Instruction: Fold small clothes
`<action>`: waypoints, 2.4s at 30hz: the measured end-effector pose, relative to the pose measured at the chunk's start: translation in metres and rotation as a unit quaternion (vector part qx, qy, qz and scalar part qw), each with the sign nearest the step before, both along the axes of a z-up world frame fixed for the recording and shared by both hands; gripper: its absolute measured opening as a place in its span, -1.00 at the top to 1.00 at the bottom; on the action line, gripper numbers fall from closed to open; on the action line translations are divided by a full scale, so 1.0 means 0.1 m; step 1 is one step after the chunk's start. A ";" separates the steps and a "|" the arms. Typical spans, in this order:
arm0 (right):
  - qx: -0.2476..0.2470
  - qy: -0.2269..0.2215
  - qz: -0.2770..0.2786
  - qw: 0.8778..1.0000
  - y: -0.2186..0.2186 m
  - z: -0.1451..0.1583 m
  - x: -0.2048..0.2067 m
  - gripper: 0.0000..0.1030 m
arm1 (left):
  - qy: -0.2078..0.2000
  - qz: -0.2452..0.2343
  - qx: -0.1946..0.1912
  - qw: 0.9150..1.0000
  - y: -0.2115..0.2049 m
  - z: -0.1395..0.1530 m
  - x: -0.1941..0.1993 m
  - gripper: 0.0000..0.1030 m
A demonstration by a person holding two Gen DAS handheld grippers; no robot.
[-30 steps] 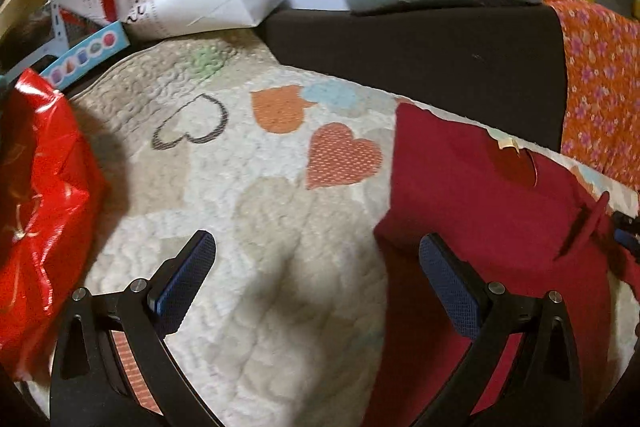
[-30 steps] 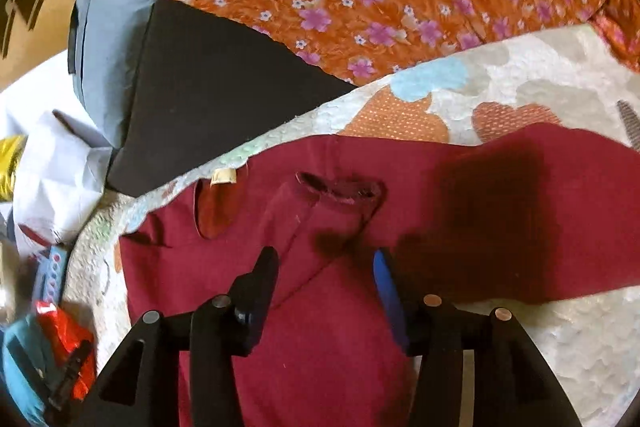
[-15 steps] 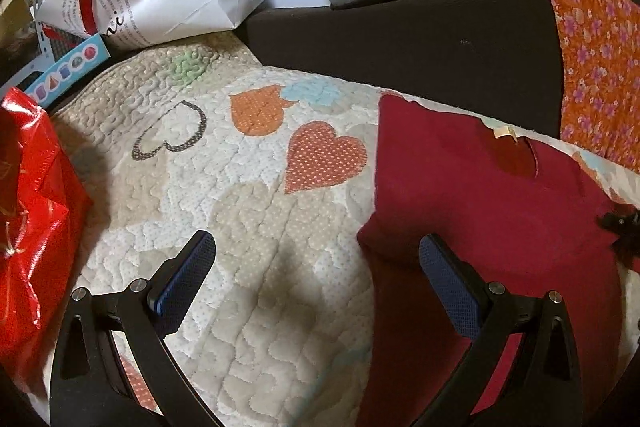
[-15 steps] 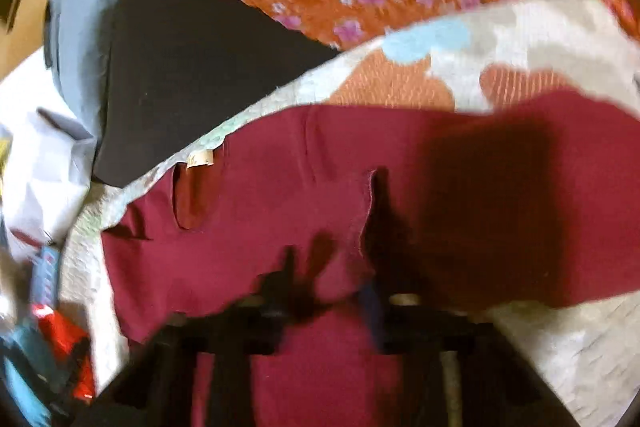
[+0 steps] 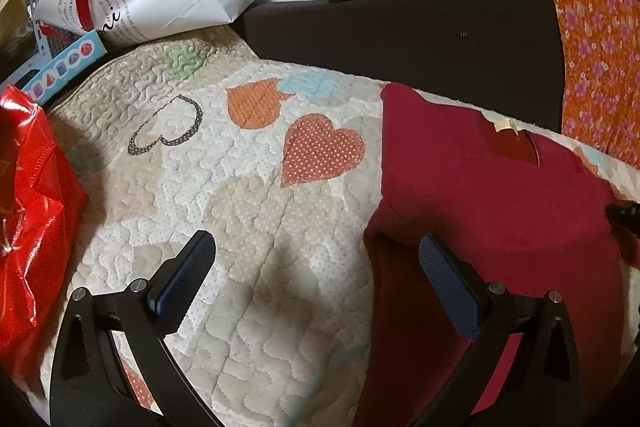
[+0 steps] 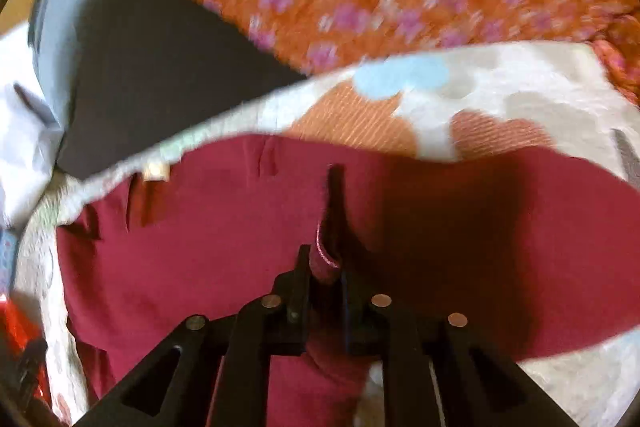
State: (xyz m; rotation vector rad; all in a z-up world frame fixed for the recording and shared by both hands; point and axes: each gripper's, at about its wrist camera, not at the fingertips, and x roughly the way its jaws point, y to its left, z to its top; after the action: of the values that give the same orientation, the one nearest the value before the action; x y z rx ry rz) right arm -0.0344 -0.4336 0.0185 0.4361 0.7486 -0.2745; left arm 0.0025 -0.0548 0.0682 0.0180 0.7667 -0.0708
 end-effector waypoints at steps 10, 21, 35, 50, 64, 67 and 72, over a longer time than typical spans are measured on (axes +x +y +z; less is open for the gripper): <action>-0.002 0.014 0.020 1.000 0.23 -0.14 0.20 0.73 | 0.008 -0.004 0.010 1.000 -0.05 -0.07 0.01 -0.99; 0.150 -0.048 -0.139 0.978 -0.76 -0.18 -1.44 0.20 | 0.004 -0.016 -0.016 1.000 -0.08 0.04 -0.05 -0.99; 0.231 -0.223 -0.223 0.921 -1.75 -0.21 -2.15 0.86 | 0.013 -0.019 -0.018 1.000 -0.09 0.03 -0.05 -0.99; 0.146 -0.048 0.274 0.949 2.07 -0.04 0.76 0.79 | 0.022 0.007 -0.094 0.995 0.26 0.19 0.26 -0.99; 0.086 -0.051 0.279 0.955 2.07 0.08 0.50 0.46 | 0.021 0.018 -0.102 0.994 0.29 0.23 0.27 -0.99; 0.099 -0.063 0.275 0.954 2.32 -0.03 0.70 0.47 | 0.006 0.037 -0.116 0.993 0.40 0.29 0.27 -0.99; 0.035 -0.018 0.287 0.957 2.88 -0.36 1.02 0.58 | 0.010 0.029 -0.104 0.994 0.38 0.27 0.28 -0.99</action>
State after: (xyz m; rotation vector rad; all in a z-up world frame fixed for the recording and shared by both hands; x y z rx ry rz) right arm 0.0681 -0.1459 -0.0174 0.2738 0.8181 0.3048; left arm 0.0307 -0.0165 0.0949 -0.2024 0.7757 -0.0961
